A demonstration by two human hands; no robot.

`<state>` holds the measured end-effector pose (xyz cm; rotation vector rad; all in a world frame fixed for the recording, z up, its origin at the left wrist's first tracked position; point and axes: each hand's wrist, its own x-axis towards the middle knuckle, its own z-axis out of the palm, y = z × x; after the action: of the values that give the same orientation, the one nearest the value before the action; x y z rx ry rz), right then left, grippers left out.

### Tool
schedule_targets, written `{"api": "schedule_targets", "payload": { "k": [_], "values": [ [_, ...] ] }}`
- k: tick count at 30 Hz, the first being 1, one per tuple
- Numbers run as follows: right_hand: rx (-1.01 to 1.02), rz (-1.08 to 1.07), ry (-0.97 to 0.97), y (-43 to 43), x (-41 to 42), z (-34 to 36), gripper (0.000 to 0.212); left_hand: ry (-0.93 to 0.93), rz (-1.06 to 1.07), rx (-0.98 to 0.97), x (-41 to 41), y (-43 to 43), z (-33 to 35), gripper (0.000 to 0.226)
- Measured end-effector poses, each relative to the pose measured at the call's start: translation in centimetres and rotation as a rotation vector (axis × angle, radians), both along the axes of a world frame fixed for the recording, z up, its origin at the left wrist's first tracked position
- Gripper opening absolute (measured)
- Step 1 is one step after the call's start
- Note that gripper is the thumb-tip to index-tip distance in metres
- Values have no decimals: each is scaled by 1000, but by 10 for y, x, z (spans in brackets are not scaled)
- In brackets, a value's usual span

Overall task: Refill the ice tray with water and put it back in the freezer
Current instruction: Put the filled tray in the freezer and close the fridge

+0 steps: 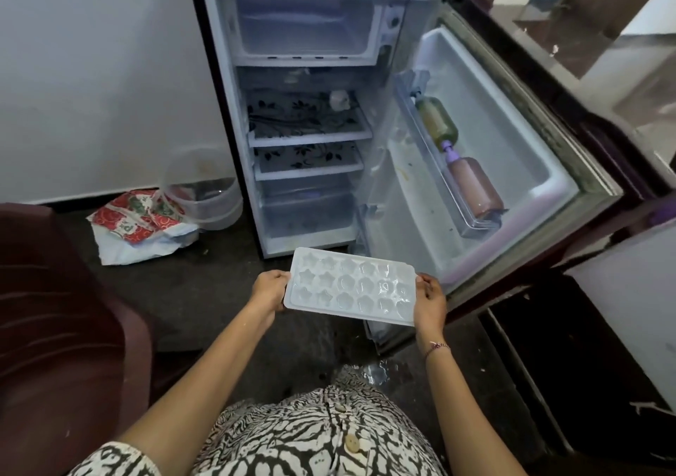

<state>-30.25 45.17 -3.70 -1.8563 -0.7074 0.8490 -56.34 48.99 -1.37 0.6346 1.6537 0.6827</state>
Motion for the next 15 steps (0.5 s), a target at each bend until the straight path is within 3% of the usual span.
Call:
{"api": "schedule_targets", "payload": {
  "k": [15],
  "values": [
    [15,53,85,117,-33,-5,14,-5,188,9,-26,82,-2,15]
  ]
}}
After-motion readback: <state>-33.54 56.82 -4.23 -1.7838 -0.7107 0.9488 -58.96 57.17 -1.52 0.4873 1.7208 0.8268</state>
